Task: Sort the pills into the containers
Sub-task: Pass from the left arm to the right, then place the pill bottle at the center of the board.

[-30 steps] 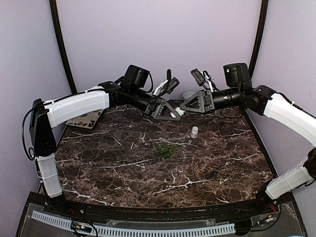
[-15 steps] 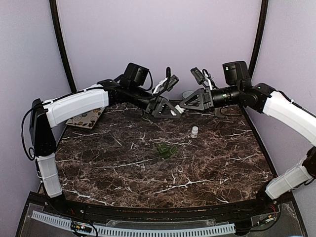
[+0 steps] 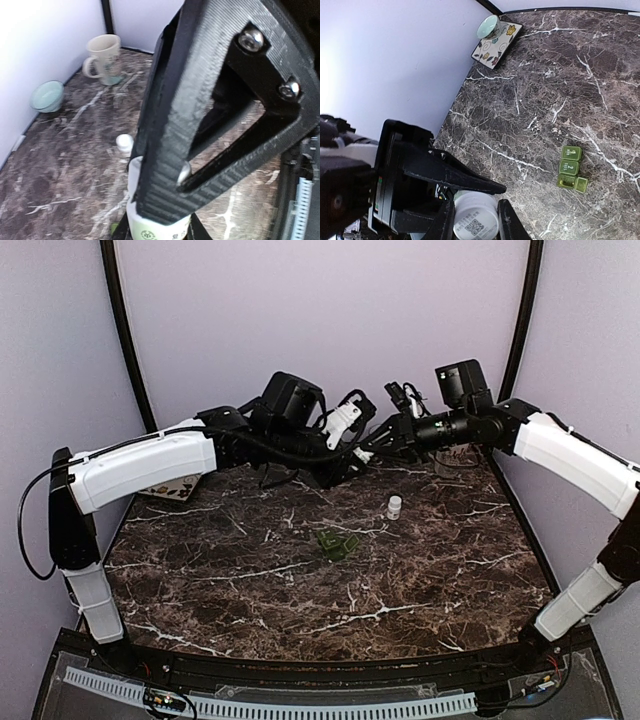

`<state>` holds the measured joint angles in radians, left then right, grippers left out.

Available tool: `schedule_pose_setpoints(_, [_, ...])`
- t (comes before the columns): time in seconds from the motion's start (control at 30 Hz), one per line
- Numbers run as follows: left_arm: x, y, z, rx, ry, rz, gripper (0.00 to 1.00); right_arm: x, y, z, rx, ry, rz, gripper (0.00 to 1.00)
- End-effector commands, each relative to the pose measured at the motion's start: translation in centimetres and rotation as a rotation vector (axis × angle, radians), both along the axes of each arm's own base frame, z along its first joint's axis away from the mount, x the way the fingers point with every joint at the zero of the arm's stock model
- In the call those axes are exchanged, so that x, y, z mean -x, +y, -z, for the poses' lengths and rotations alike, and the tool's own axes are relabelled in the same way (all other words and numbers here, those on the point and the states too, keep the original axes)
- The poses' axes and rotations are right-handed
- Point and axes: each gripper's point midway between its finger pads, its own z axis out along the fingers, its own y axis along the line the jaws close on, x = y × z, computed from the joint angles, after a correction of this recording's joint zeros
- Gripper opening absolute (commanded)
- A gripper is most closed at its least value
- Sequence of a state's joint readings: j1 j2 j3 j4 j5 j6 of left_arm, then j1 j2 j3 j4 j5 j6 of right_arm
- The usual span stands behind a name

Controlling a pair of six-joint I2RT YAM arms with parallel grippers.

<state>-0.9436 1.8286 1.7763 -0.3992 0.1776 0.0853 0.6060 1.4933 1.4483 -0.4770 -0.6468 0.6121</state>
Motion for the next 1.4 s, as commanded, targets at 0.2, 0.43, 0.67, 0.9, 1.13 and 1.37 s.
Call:
schedule_pose_setpoints(0.2, [-2.2,0.0,-4.7,0.1,-0.283,-0.194,0.19,1.6,2.1,-0.7,-0.022,0.003,-0.076,0.0])
schedule_pose_setpoints(0.43, [-1.8,0.4,-4.3,0.103,-0.268,-0.191,0.44,0.9,1.8,-0.9,-0.005,-0.02,-0.043,0.0])
schedule_pose_setpoints(0.67, [-1.3,1.2,-3.5,0.081,-0.25,-0.191,0.64,0.3,1.3,-1.1,0.011,-0.042,-0.007,0.0])
schedule_pose_setpoints(0.9, [-1.0,2.9,-1.8,0.039,-0.221,-0.235,0.7,-0.9,0.0,-1.5,0.051,-0.085,0.078,0.0])
schedule_pose_setpoints(1.13, [-0.2,5.0,-0.7,0.037,-0.191,-0.275,0.73,-2.5,-1.8,-0.5,0.107,-0.103,0.168,0.0])
schedule_pose_setpoints(1.37, [0.3,7.0,-0.1,0.051,-0.165,-0.329,0.73,-5.3,-5.1,3.2,0.31,-0.145,0.312,0.0])
